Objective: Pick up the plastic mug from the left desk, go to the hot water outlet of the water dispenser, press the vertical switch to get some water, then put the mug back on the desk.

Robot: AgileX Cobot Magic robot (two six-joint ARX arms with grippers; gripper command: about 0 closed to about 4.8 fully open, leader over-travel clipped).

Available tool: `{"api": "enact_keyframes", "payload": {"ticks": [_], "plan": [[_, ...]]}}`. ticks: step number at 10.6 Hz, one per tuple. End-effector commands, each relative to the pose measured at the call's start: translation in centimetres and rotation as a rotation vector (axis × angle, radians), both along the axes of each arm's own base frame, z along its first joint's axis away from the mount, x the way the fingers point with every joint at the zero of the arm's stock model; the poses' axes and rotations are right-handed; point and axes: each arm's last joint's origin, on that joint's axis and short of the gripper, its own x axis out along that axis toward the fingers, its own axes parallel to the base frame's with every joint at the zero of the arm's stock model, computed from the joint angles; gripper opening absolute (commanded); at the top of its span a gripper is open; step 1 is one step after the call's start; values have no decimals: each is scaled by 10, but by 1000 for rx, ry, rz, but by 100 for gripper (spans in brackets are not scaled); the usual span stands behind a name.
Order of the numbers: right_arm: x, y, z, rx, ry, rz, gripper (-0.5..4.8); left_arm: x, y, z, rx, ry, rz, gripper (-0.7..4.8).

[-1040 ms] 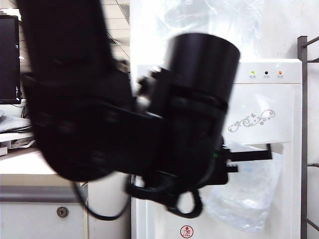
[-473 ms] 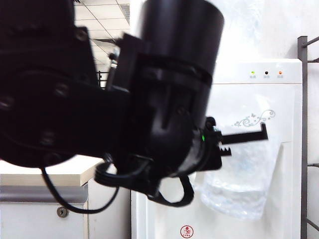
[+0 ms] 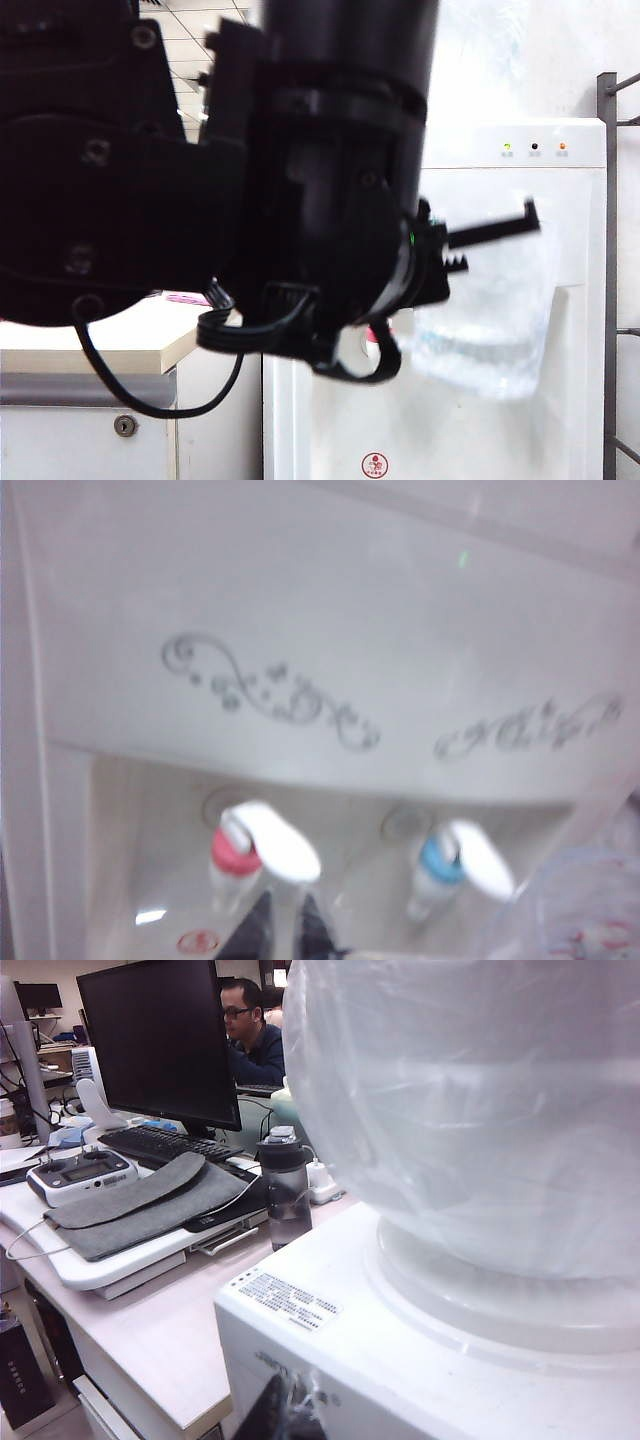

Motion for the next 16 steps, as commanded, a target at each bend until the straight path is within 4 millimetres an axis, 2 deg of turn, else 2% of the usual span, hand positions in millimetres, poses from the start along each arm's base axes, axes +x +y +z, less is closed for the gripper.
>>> {"api": "enact_keyframes", "payload": {"ticks": [1, 7, 10, 16], "plan": [[-4, -1, 3, 10, -14, -1, -5, -1, 1, 11, -47, -29, 40, 30], [-8, -3, 4, 7, -6, 0, -5, -2, 8, 21, -89, -57, 87, 30], [-8, -3, 4, 7, -6, 0, -5, -6, 23, 21, -70, -71, 120, 30], [-8, -3, 3, 1, 8, 7, -5, -22, 74, 22, -17, -54, 230, 30]]}}
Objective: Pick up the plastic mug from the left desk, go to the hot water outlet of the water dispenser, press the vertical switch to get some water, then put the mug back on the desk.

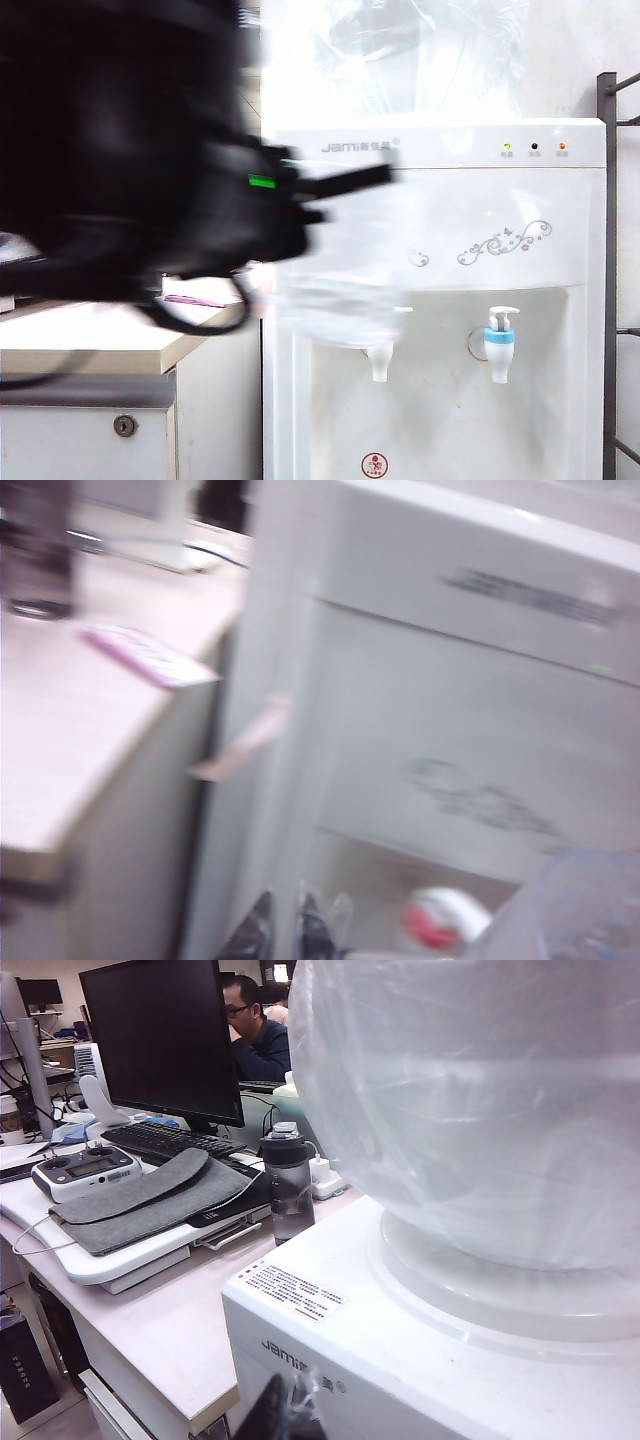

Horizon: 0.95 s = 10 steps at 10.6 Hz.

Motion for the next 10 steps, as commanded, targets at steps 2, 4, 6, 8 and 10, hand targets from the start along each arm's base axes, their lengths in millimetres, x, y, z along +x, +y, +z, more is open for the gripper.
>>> {"api": "enact_keyframes", "payload": {"ticks": [2, 4, 6, 8, 10], "plan": [[-1, 0, 0, 1, 7, 8, -5, -9, 28, 2, -8, -1, 60, 30], [-1, 0, 0, 1, 8, 8, -5, -8, 44, 2, -9, -2, 98, 30], [-1, 0, -2, -10, 32, 12, -5, 30, 84, 10, -39, -17, 283, 30], [-1, 0, -2, -10, 32, 11, -5, 45, 95, 10, -38, -20, 315, 30], [-1, 0, -2, -9, 31, 10, -5, 86, 141, 11, -29, -31, 385, 30]]}}
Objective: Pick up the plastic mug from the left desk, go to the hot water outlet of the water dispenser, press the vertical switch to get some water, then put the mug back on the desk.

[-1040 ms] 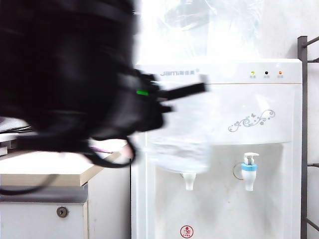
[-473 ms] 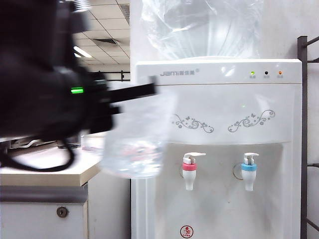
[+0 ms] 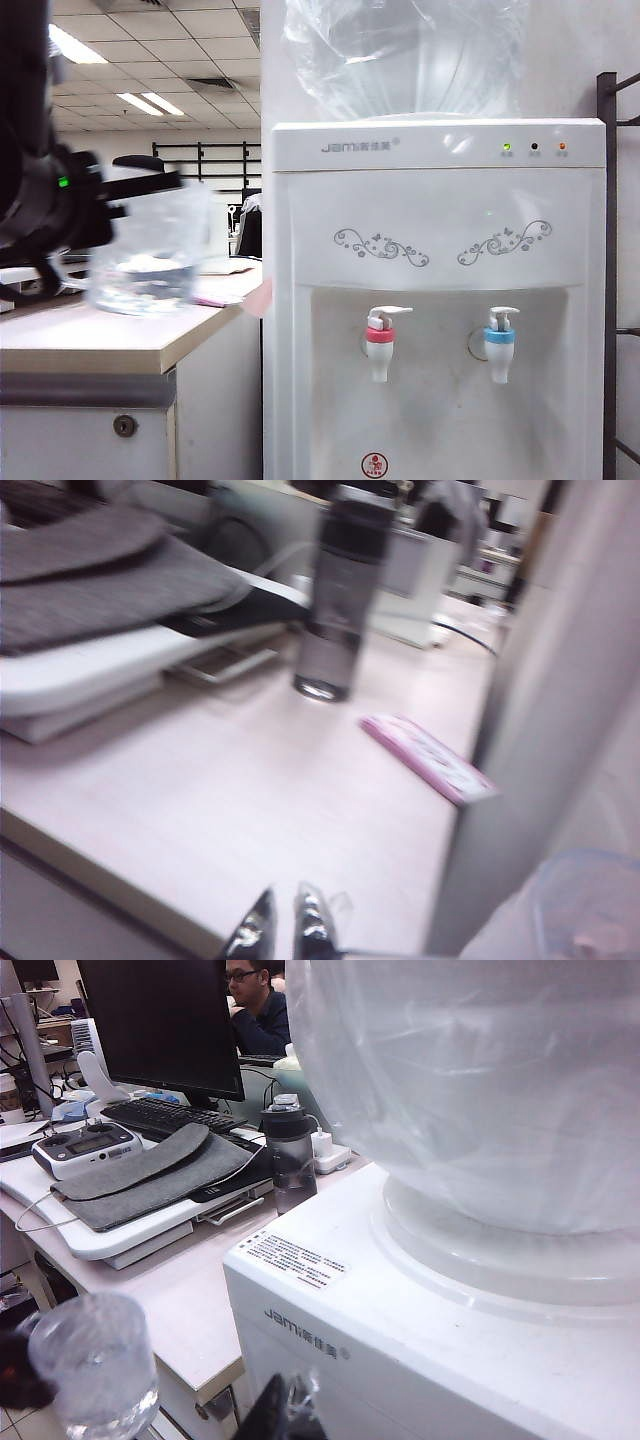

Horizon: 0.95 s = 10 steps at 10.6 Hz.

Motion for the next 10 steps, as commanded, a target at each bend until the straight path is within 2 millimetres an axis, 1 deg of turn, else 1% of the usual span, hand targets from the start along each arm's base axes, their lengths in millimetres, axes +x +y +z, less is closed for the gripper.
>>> {"api": "enact_keyframes", "payload": {"ticks": [1, 2, 3, 4, 5, 6, 8, 9, 10], "plan": [[-1, 0, 2, 10, -15, 4, -5, 57, 61, 10, 1, -39, 78, 30], [-1, 0, 2, 10, -14, 3, -5, 79, 70, 14, 5, -13, 38, 30], [-1, 0, 2, 10, -14, 3, -5, 102, 74, 18, -43, 18, 13, 30], [0, 0, 2, 10, -13, 0, -5, 119, 78, 18, -59, 10, 20, 30], [0, 0, 2, 10, -13, 2, -5, 127, 77, 13, -76, 15, 12, 30], [0, 0, 2, 10, -13, 1, -5, 129, 76, 8, -95, 23, 3, 30], [-1, 0, 2, 10, -13, 5, -5, 133, 74, -12, -98, 86, -30, 30], [-1, 0, 2, 10, -14, 5, -5, 135, 80, -21, -91, 110, -12, 30], [-1, 0, 2, 11, -14, 6, -5, 140, 91, -22, -93, 107, 23, 30]]}}
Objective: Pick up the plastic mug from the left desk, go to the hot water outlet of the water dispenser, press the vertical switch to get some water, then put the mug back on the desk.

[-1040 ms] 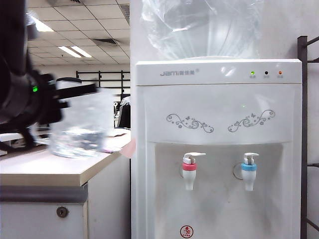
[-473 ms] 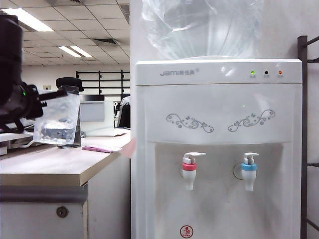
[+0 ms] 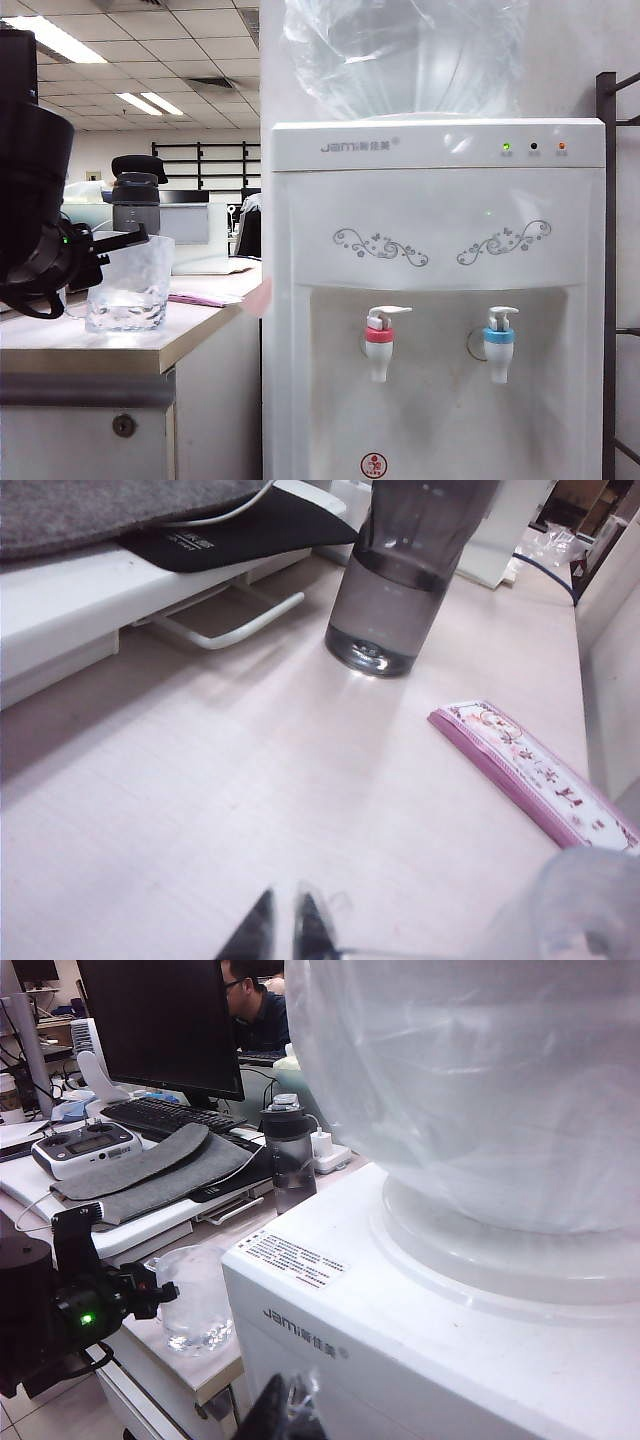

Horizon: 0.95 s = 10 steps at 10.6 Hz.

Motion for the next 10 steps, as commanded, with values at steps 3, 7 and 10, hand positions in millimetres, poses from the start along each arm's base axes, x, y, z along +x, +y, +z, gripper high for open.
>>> {"api": "enact_keyframes", "payload": {"ticks": [3, 7, 10], "plan": [[-1, 0, 2, 10, -14, 3, -5, 19, 30, 0, -17, 22, -16, 30], [-1, 0, 2, 10, -13, 3, -5, 21, 29, -8, -9, 61, -14, 30], [-1, 0, 2, 10, -14, 3, -5, 21, 29, -8, -10, 61, -16, 30]]}}
